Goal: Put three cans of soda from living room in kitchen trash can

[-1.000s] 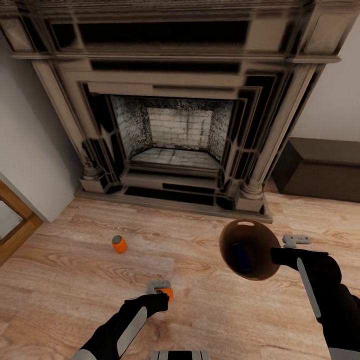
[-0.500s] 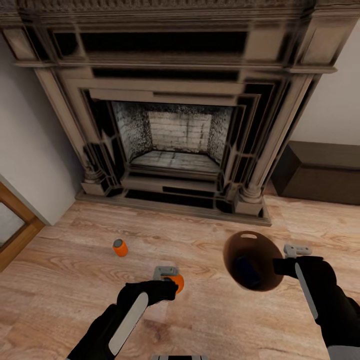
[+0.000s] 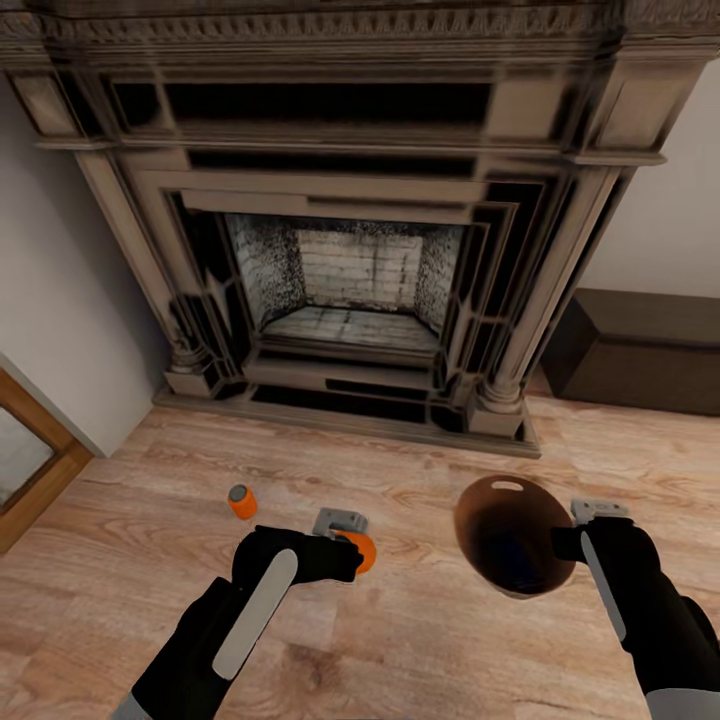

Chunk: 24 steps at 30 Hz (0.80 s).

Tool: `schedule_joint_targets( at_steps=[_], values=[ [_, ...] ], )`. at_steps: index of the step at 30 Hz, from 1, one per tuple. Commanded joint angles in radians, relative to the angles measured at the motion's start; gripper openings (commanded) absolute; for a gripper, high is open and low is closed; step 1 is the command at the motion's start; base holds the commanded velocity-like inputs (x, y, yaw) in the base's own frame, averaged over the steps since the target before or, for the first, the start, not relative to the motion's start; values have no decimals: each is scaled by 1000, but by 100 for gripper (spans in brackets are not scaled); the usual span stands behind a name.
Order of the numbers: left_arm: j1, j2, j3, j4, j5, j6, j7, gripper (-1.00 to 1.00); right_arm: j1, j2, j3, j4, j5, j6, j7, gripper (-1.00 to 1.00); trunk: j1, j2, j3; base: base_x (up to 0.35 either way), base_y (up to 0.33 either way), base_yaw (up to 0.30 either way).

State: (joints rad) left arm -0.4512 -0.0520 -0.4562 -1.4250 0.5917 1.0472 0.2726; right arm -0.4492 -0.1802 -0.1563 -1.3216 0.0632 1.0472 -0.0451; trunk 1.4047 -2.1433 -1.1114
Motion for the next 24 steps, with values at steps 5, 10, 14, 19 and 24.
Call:
schedule_joint_targets(
  at_steps=[5,10,14,19,24],
  values=[
    [-14,-12,-4,0,2,0,-1,-100,-1,0,2,22,-21,0,-6,-100,-19,35,16,0,0,0],
    [-17,-17,-5,5,2,0,-5,-100,-3,1,3,62,-19,0,-11,-100,-39,70,31,0,0,0],
    [-17,-19,-4,2,3,0,-9,-100,-16,14,4,110,-17,0,-38,-100,-54,98,44,0,0,0],
    [-17,-19,-3,-1,11,0,-10,-100,-24,43,23,131,-17,-4,-122,-100,-73,133,60,0,0,0],
    [-17,-19,-4,-3,36,0,-10,-100,-26,64,62,136,-18,-5,-187,-100,-92,168,75,0,0,0]
  ],
)
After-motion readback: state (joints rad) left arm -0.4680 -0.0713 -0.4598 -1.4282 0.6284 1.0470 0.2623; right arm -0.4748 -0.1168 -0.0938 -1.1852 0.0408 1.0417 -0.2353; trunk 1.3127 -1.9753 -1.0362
